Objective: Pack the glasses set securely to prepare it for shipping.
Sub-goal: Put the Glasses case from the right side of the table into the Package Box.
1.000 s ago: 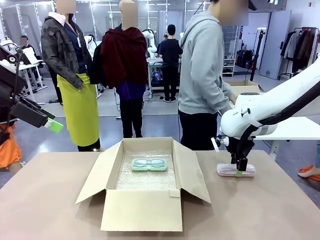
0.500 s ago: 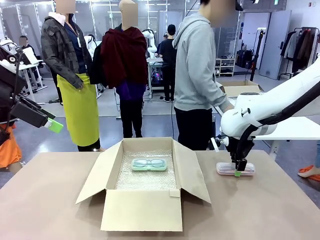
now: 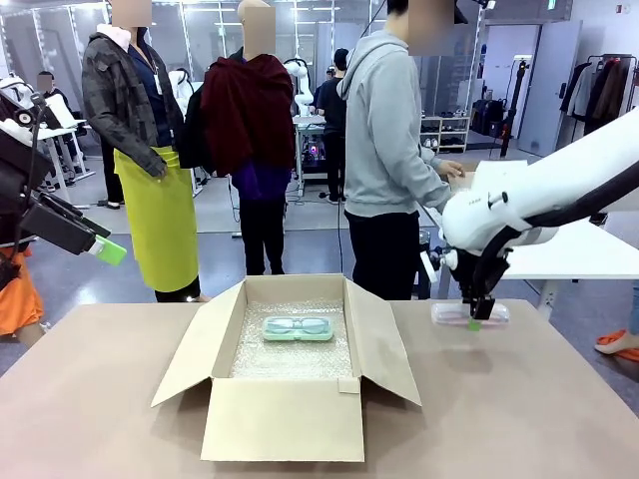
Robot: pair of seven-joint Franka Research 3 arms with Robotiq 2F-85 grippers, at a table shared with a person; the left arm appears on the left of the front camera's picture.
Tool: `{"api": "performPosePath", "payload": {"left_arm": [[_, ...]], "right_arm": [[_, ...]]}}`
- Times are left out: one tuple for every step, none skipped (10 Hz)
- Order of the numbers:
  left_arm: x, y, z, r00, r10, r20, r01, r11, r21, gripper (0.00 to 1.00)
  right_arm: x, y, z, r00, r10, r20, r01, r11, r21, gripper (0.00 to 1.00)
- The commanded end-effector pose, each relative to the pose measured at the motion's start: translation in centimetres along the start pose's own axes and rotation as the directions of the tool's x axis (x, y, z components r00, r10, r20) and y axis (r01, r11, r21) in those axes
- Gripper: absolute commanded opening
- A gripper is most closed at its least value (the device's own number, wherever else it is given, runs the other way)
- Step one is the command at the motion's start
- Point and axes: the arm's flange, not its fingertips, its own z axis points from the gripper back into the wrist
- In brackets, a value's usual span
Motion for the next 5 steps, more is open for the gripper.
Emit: {"api": "performPosePath", "payload": {"left_arm": [[0.0,0.0,0.1,1.0,-0.004,0.005,0.004,1.0,-0.004,1.0],[0.0,0.0,0.1,1.0,-0.004,0.005,0.004,1.0,-0.004,1.0],[0.0,0.0,0.1,1.0,-0.004,0.005,0.004,1.0,-0.004,1.0],[0.0,0.0,0.1,1.0,-0.004,0.005,0.004,1.0,-0.004,1.0],[0.0,0.0,0.1,1.0,-0.004,0.005,0.004,1.0,-0.004,1.0]], "right_arm": [[0.9,2.7,3.4,0.999,-0.031,0.019,0.031,0.999,0.009,0.24],[1.2,3.5,4.3,0.999,-0.027,0.018,0.026,1.0,0.008,0.24],[1.4,4.1,5.0,1.0,-0.019,0.014,0.019,1.0,-0.01,0.24],[1.5,4.4,5.3,1.0,-0.021,0.014,0.022,1.0,-0.014,0.24],[1.6,4.7,5.7,0.999,-0.027,0.028,0.027,1.0,-0.011,0.24]]}}
